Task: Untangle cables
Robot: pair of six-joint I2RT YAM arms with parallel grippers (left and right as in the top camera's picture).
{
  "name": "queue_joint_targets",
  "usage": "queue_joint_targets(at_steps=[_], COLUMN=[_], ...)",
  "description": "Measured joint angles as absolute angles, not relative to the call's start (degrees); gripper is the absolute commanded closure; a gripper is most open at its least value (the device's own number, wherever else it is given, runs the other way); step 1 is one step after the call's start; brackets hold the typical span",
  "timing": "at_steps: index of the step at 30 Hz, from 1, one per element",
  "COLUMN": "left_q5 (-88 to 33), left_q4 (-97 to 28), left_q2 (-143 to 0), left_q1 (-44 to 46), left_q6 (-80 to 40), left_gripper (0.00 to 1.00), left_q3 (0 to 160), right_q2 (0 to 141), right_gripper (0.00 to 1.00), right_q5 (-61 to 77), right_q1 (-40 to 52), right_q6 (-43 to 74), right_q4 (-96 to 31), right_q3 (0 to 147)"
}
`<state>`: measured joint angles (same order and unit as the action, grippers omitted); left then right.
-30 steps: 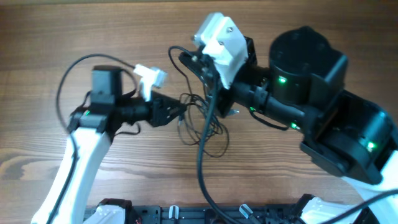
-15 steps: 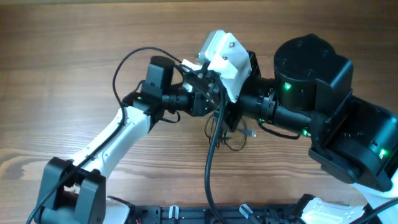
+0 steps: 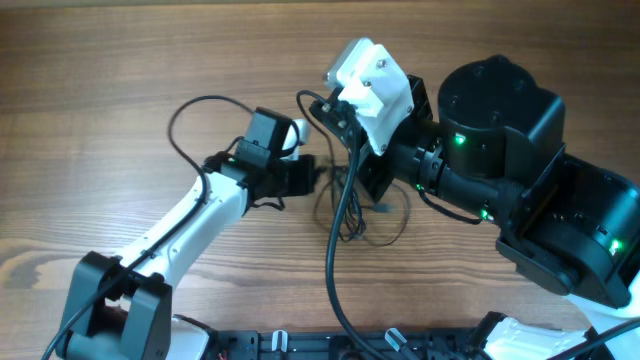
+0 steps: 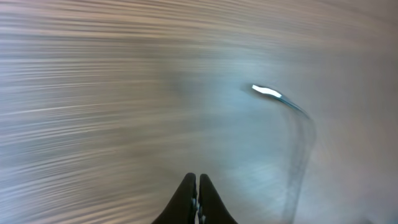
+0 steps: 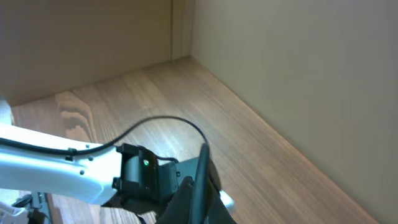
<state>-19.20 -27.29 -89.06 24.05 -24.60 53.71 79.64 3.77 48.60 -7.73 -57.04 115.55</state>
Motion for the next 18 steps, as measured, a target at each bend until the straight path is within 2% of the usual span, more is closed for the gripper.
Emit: queue_joint_targets(at_steps=[2, 4, 8, 9, 11, 14, 15, 18], left_q5=[-9.43, -4.89, -3.05, -4.82, -14.9, -34.79, -44.71, -58.19], left_q4=[-31.35, -34.76, -38.15, -38.24, -38.3, -42.13, -44.23, -52.75], left_q2=[-89.06, -89.06, -89.06, -89.06, -89.06, -89.06, -89.03, -89.03], left_q1=[20.49, 15.49, 7.66, 6.66, 5.41, 5.96, 6.72, 7.27], left_q6=[-28.4, -31.24, -33.06, -31.86, -25.3, -11.66, -5.3, 6.17], left_gripper=[0.96, 0.96, 0.96, 0.92, 0.83, 0.62, 0.59, 0.5], left_q3=[53.71, 53.71, 53.71, 53.71, 53.71, 53.71, 53.71, 53.65], right_q2=[79.64, 79.64, 79.64, 79.64, 79.64, 79.66, 79.66, 79.83], right_gripper=[0.96, 0.96, 0.96, 0.96, 0.96, 0.96, 0.96, 0.96], right_q5=[3.27, 2.72, 2.46, 2.46, 2.46, 2.44, 2.37, 2.28], right_q1=[48.6, 48.6, 48.6, 48.6, 48.6, 48.6, 48.6, 48.6], right_q6=[-7.73, -7.7, -7.73, -7.73, -7.73, -7.73, -7.73, -7.75], right_q4=[-57.06, -57.04, -57.04, -57.04, -57.04, -57.04, -57.1, -57.47], right_q3=[115.55, 115.55, 115.55, 115.55, 115.55, 115.55, 115.55, 115.55])
